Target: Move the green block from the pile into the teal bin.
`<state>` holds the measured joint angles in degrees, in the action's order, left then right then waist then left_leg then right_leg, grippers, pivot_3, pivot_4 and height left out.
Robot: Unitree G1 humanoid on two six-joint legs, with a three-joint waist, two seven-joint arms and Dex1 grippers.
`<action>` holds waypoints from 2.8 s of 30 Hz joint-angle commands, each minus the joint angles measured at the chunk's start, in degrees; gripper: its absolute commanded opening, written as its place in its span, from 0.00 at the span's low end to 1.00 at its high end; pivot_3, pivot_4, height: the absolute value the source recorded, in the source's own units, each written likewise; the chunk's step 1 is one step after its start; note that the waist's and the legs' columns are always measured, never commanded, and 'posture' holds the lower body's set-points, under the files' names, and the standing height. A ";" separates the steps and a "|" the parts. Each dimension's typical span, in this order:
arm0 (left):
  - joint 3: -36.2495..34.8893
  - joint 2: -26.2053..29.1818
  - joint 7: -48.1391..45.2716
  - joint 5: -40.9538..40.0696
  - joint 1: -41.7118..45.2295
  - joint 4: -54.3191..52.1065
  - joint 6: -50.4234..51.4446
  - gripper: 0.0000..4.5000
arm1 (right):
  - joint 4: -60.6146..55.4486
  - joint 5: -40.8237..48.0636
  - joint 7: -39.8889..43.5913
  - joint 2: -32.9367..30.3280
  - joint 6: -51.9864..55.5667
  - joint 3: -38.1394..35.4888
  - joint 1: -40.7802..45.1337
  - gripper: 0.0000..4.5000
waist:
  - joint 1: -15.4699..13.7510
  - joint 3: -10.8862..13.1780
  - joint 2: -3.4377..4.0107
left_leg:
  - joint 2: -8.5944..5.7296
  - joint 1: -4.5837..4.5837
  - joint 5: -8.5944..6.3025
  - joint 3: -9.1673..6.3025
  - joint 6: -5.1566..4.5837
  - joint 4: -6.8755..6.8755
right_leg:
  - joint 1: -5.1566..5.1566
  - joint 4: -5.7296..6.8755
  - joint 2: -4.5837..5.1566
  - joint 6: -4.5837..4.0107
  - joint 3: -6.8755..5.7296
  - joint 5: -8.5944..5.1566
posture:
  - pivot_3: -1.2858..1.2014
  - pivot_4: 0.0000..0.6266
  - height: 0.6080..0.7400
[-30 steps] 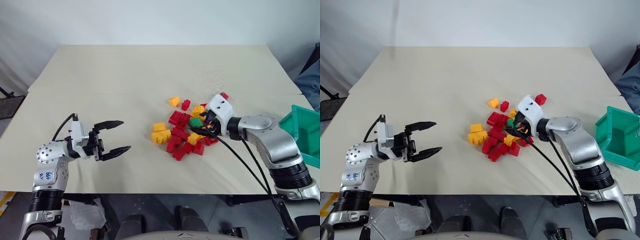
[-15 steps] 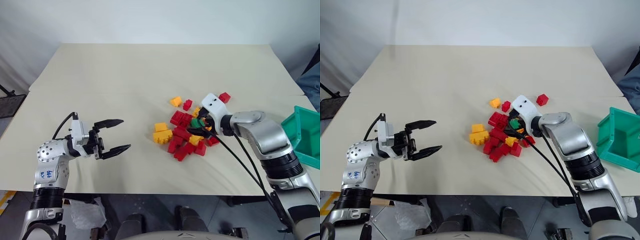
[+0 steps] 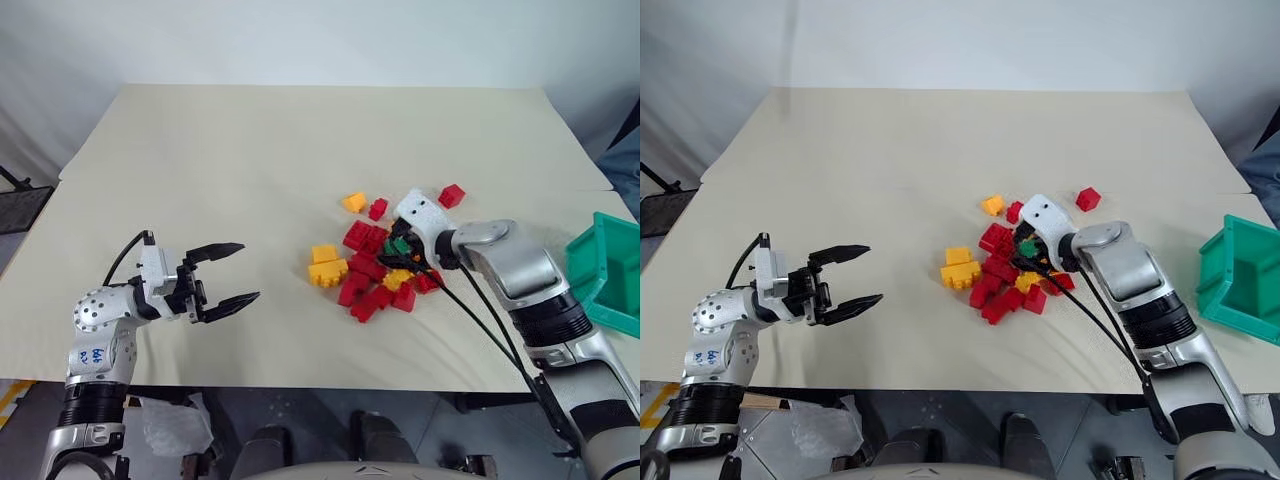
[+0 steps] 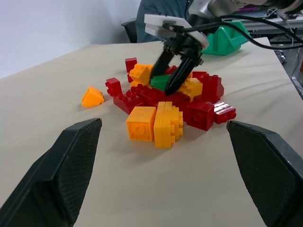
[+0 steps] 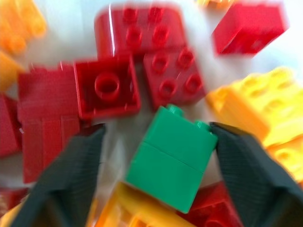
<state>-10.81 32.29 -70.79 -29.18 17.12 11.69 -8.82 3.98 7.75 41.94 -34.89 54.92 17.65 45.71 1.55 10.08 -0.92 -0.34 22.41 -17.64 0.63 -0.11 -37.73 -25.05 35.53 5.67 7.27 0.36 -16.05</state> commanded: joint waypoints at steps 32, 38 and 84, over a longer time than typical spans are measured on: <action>-0.24 -1.40 -4.15 -4.33 0.22 -1.57 1.35 1.00 | -21.92 8.37 -0.40 -10.78 13.81 -20.16 -2.93 0.34 | -0.33 0.03 0.05 | 0.00 0.05 -0.05 0.01 0.01 -0.09 | -0.01 -0.01 0.15 0.00 -0.11 0.00 | 0.52 0.24 1.00; 0.72 -3.17 -3.65 -3.73 1.97 -1.41 2.00 1.00 | -27.04 9.14 -0.90 -20.00 17.25 -32.78 -11.10 0.34 | -1.44 0.03 0.05 | -0.01 0.06 -0.32 0.05 -0.31 -0.20 | 0.04 -0.06 0.03 0.00 -0.15 0.00 | 0.52 0.24 1.00; 7.73 -3.46 -0.48 0.40 15.94 -2.99 12.95 1.00 | 3.04 2.13 -8.14 -30.68 -5.27 -43.28 -26.59 1.00 | -1.47 -0.09 0.39 | 0.00 -0.33 -0.43 0.79 -0.62 -0.58 | 0.50 -0.18 -0.15 0.23 0.02 0.19 | 0.52 0.24 1.00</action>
<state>-2.20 28.28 -72.44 -28.83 32.36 9.61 3.35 10.36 9.06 32.55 -63.20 50.06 -22.27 18.90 0.08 9.99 -0.52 -0.35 22.08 -18.07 1.43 -0.74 -38.31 -24.55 35.34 5.53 7.51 0.38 -15.86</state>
